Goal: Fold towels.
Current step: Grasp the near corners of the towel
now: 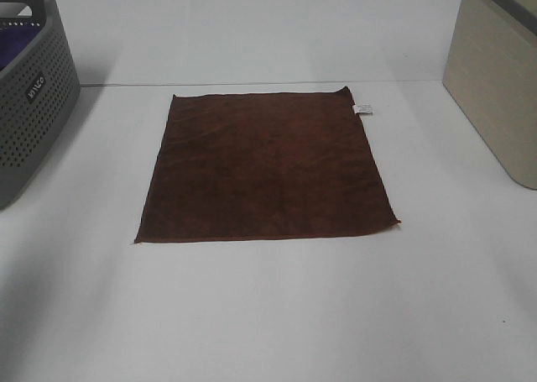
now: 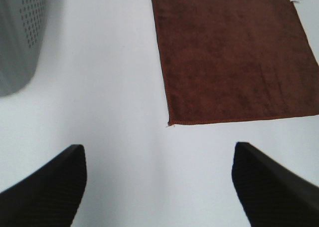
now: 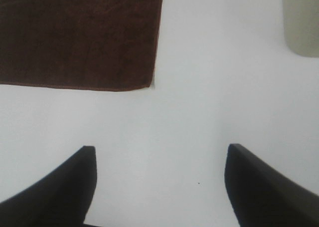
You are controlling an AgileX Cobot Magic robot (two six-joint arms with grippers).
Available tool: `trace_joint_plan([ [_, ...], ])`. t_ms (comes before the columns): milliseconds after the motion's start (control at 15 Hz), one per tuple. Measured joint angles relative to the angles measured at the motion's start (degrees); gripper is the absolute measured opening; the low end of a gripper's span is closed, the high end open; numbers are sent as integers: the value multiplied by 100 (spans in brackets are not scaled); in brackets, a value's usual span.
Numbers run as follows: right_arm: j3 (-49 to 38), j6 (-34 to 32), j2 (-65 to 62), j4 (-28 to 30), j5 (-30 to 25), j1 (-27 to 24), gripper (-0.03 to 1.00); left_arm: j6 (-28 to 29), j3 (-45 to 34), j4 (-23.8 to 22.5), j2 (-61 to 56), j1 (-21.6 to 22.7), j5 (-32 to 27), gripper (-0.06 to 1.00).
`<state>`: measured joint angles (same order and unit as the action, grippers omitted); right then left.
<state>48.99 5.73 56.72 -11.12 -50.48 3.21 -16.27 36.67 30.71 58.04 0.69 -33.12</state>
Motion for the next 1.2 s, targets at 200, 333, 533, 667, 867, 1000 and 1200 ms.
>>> trace_joint_plan([
  [200, 258, 384, 1209, -584, 46, 0, 70, -172, 430, 281, 1306, -29, 6, 74],
  [333, 413, 693, 1965, -1054, 189, 0, 70, -195, 665, 458, 1994, -206, 11, 74],
  [533, 653, 900, 3071, -1404, 453, 0, 67, -201, 991, 837, 3048, -453, 29, 74],
  [667, 837, 1008, 3575, -1576, 470, 0, 66, -212, 1026, 1203, 3587, -464, 218, 74],
  [867, 1083, 1599, 4332, -2177, 407, -29, 66, -533, 1026, 1650, 4240, -464, 390, 74],
  [1000, 1129, 2160, 4744, -2819, 298, -241, 66, -1077, 1129, 2108, 4555, -464, 344, 74],
  [1200, 1169, 2928, 5311, -3552, 97, -751, 67, -2080, 1444, 3014, 5031, -447, -23, 74],
])
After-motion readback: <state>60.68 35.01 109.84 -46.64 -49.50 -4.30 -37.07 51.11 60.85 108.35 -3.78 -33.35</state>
